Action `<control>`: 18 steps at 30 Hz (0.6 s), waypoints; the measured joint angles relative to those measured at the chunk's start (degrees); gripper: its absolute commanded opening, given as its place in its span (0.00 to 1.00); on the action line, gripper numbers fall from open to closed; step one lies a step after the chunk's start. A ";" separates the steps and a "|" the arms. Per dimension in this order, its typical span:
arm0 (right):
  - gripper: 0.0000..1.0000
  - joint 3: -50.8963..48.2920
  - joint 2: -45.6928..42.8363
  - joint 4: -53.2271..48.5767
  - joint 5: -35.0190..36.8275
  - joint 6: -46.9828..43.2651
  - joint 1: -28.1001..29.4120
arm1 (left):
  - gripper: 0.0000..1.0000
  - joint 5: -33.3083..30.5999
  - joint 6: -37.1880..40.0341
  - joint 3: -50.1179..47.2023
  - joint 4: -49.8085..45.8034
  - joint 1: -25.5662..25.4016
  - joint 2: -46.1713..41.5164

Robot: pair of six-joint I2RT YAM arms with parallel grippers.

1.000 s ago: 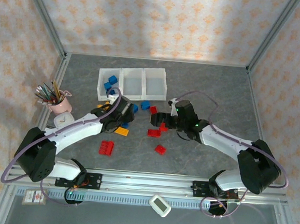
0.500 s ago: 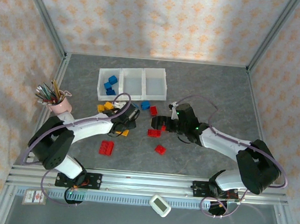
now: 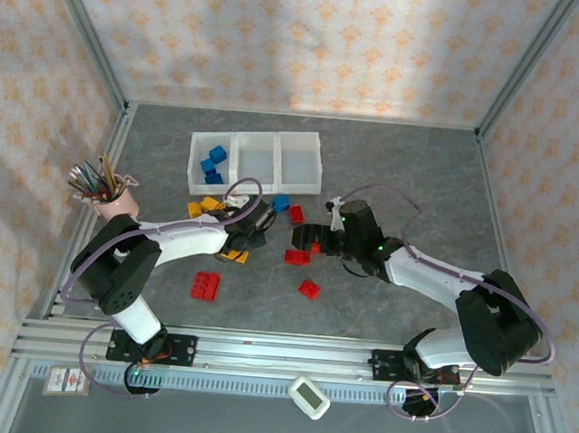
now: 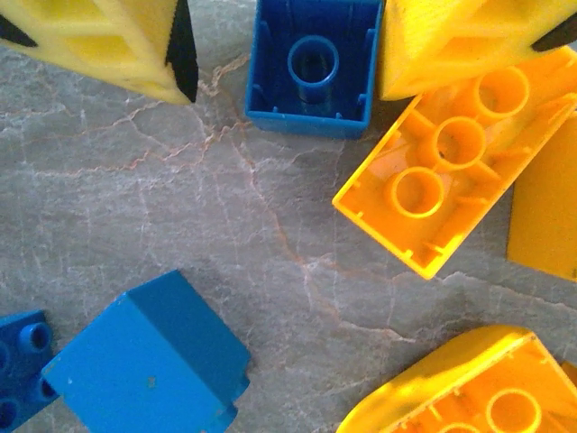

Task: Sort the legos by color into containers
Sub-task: Pick up the lego from the center of the table.

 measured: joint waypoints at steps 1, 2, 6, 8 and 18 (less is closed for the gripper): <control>1.00 0.00 0.00 0.00 0.00 0.00 0.00 | 0.51 -0.28 0.02 0.31 0.00 0.00 0.35; 1.00 0.00 0.00 0.00 0.00 0.02 0.00 | 0.49 -0.48 0.07 0.59 -0.02 0.00 0.66; 1.00 -0.02 0.00 0.00 0.00 0.00 -0.09 | 0.46 -0.90 0.44 1.07 0.22 0.00 2.08; 1.00 -0.02 0.00 0.00 -0.02 0.02 -0.13 | 0.43 -1.14 0.50 1.07 0.22 0.00 2.62; 1.00 -0.02 -0.55 -0.02 -0.02 0.02 -0.22 | 0.24 -1.40 1.49 1.14 0.90 -0.26 2.40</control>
